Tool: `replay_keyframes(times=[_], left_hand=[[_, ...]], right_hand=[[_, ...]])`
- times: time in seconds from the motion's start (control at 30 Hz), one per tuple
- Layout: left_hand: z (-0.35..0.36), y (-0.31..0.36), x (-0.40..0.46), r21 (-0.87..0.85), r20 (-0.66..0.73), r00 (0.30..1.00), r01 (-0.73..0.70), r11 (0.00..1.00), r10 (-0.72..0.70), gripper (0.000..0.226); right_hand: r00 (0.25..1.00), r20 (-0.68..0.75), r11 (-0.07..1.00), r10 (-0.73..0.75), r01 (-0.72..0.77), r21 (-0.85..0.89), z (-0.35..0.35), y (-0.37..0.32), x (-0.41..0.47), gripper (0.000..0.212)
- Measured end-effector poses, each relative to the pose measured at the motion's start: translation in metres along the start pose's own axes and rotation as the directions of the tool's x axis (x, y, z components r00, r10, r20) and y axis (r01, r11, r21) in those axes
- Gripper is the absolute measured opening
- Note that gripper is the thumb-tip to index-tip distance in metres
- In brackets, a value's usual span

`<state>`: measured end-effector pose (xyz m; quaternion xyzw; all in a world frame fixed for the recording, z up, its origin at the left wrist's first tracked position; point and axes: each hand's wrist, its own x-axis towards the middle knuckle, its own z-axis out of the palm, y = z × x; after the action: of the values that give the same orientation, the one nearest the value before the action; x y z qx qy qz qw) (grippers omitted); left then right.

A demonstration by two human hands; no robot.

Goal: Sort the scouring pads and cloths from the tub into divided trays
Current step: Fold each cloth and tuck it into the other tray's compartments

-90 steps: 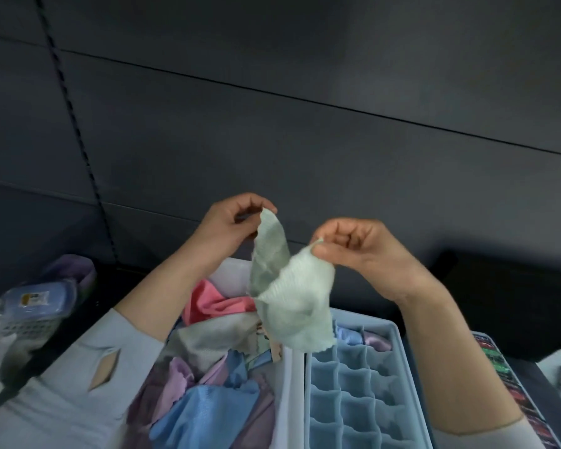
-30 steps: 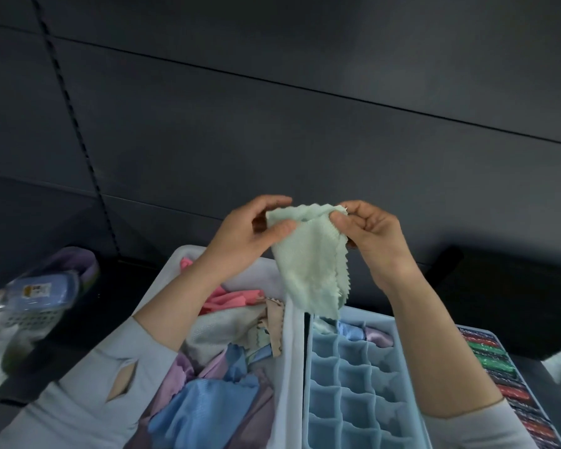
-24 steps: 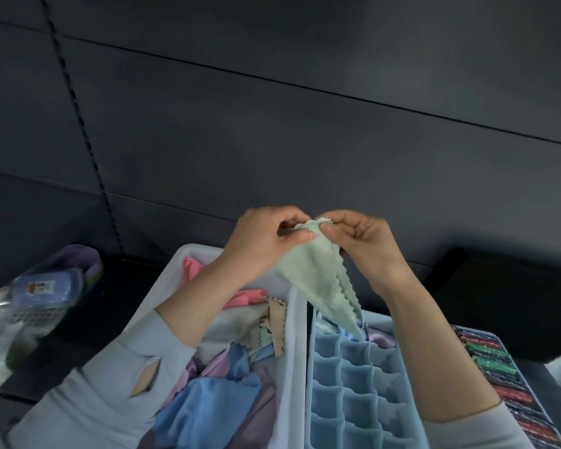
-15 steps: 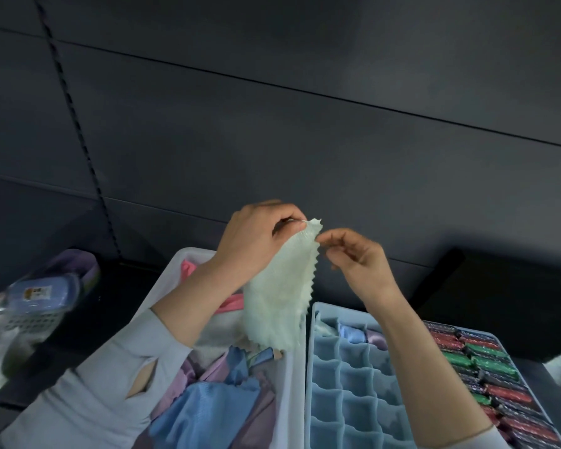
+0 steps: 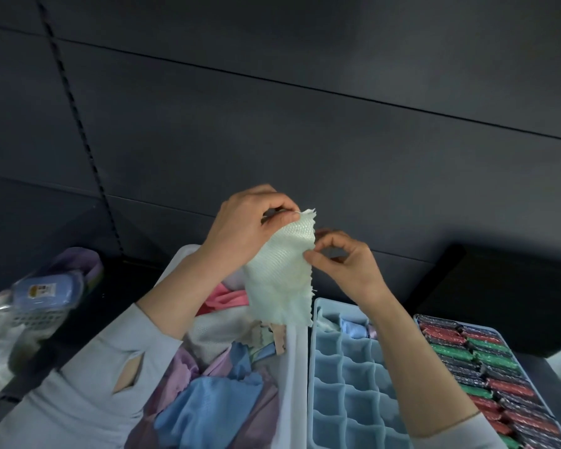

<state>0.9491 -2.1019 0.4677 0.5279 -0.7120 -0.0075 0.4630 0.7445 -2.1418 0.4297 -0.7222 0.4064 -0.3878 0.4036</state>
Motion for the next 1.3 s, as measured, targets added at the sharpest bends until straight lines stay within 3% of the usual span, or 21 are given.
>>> replay_keyframes(times=[0.2,0.27,0.33,0.4,0.5,0.6,0.67,0.73,0.87,0.93,1.0,1.13,1.2,1.3], left_hand=[[-0.002,0.004,-0.003,-0.033,0.044,0.999,0.025,0.999,-0.023,0.013],[-0.002,0.004,-0.004,-0.023,0.055,0.998,0.020,1.000,-0.018,0.016],[0.000,0.005,-0.004,0.004,0.067,0.998,0.010,1.000,-0.011,0.018],[0.002,0.008,-0.005,0.027,0.069,0.998,0.008,1.000,-0.010,0.020],[0.002,0.008,-0.005,0.051,0.093,0.995,0.035,0.998,-0.039,0.031],[-0.005,-0.001,-0.007,0.066,0.149,0.976,0.152,0.986,-0.160,0.025],[-0.011,-0.008,-0.009,-0.066,0.159,0.955,0.265,0.962,-0.252,0.016],[-0.013,-0.009,-0.012,-0.305,0.176,0.933,0.354,0.884,-0.313,0.011],[-0.012,-0.004,-0.016,-0.579,0.189,0.917,0.392,0.715,-0.350,0.008],[-0.007,-0.006,-0.014,-0.538,0.139,0.916,0.388,0.748,-0.376,0.011],[0.002,-0.010,-0.012,-0.397,0.032,0.912,0.386,0.832,-0.408,0.014],[0.015,0.008,-0.010,-0.172,-0.152,0.925,0.323,0.931,-0.349,0.017],[0.019,0.020,-0.011,-0.177,-0.165,0.941,0.266,0.948,-0.295,0.019],[0.024,0.030,-0.009,-0.319,-0.103,0.947,0.259,0.912,-0.304,0.017]], right_hand=[[0.996,0.069,0.998,0.060,-0.062,0.024,-0.001,-0.004,-0.001,0.030],[0.993,0.117,0.993,0.017,-0.031,0.117,-0.005,-0.012,-0.001,0.036],[0.990,0.138,0.976,-0.023,-0.007,0.216,-0.007,-0.025,-0.002,0.032],[0.990,0.135,0.980,-0.037,0.009,0.201,-0.004,-0.035,0.000,0.022],[1.000,0.026,0.994,-0.017,0.014,0.111,0.001,-0.036,0.005,0.010],[0.997,-0.058,0.985,0.043,-0.033,0.170,-0.006,-0.033,0.006,0.004],[0.995,-0.082,0.983,0.063,-0.047,0.177,-0.013,-0.030,0.007,0.005],[0.995,-0.087,0.989,0.051,-0.039,0.143,-0.019,-0.031,0.007,0.012],[1.000,-0.010,0.962,0.029,-0.025,0.271,-0.024,-0.045,0.005,0.011],[0.998,-0.063,0.980,0.030,-0.017,0.200,-0.022,-0.046,0.009,0.018],[0.987,-0.163,1.000,0.009,-0.006,0.022,-0.017,-0.041,0.015,0.032],[0.960,-0.270,0.989,-0.076,0.039,-0.140,-0.005,-0.045,0.015,0.030],[0.964,-0.242,0.988,-0.114,0.084,-0.133,0.001,-0.052,0.010,0.024],[0.977,-0.168,0.990,-0.131,0.120,-0.073,0.009,-0.061,0.003,0.010]])
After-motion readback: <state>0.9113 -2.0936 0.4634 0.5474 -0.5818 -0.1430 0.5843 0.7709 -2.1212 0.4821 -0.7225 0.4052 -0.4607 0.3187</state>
